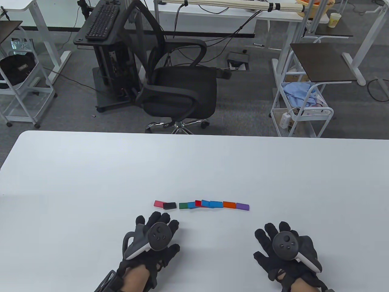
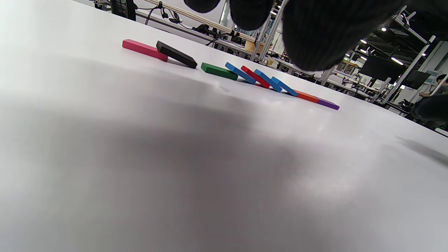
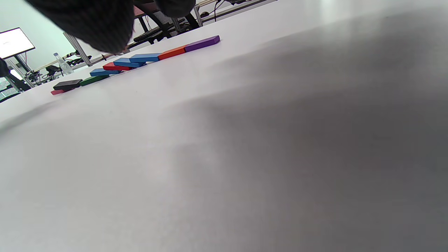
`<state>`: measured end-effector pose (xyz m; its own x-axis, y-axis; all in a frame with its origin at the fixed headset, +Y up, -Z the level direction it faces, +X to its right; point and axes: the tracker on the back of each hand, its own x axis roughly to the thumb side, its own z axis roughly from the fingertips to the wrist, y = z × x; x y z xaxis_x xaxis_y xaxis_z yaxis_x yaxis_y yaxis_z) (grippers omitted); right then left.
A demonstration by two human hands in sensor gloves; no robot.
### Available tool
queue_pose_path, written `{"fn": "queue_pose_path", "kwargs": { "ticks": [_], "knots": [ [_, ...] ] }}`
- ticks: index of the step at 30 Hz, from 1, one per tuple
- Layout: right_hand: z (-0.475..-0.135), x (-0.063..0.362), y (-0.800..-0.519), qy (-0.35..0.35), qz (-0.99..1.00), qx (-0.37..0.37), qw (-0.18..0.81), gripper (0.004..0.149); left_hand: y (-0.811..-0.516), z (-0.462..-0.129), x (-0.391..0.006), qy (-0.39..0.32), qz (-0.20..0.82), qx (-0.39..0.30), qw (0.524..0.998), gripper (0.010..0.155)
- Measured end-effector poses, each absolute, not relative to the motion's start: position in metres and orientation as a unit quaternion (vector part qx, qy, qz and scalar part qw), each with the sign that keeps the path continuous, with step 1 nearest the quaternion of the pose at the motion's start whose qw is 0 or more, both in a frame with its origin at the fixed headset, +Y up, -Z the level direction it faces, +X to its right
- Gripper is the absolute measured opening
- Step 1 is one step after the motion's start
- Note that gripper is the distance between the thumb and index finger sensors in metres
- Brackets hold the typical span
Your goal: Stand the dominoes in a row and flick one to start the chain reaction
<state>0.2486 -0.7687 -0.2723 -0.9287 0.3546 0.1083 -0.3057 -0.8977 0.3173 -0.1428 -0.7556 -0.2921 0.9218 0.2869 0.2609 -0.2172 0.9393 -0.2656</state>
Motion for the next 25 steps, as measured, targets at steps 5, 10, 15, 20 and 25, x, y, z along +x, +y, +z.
{"fn": "queue_pose_path", "kwargs": {
  "ticks": [5,10,15,20,25],
  "knots": [
    [-0.2721,0.2504,-0.7683,0.148,0.970,0.079,0.178,0.067,-0.7549,-0.2919,-0.1446,-0.147,0.132,-0.114,0.974,0.074],
    [-0.2719,0.2503,-0.7680,0.151,0.969,0.080,0.178,0.067,-0.7546,-0.2921,-0.1448,-0.146,0.132,-0.113,0.974,0.074],
    [-0.2724,0.2507,-0.7688,0.150,0.968,0.080,0.182,0.068,-0.7546,-0.2920,-0.1452,-0.148,0.132,-0.110,0.974,0.074],
    [-0.2722,0.2501,-0.7687,0.151,0.968,0.080,0.184,0.068,-0.7546,-0.2917,-0.1466,-0.148,0.135,-0.109,0.974,0.074],
    [-0.2725,0.2485,-0.7700,0.155,0.967,0.081,0.183,0.068,-0.7547,-0.2909,-0.1466,-0.151,0.133,-0.109,0.973,0.074]
  ]
}}
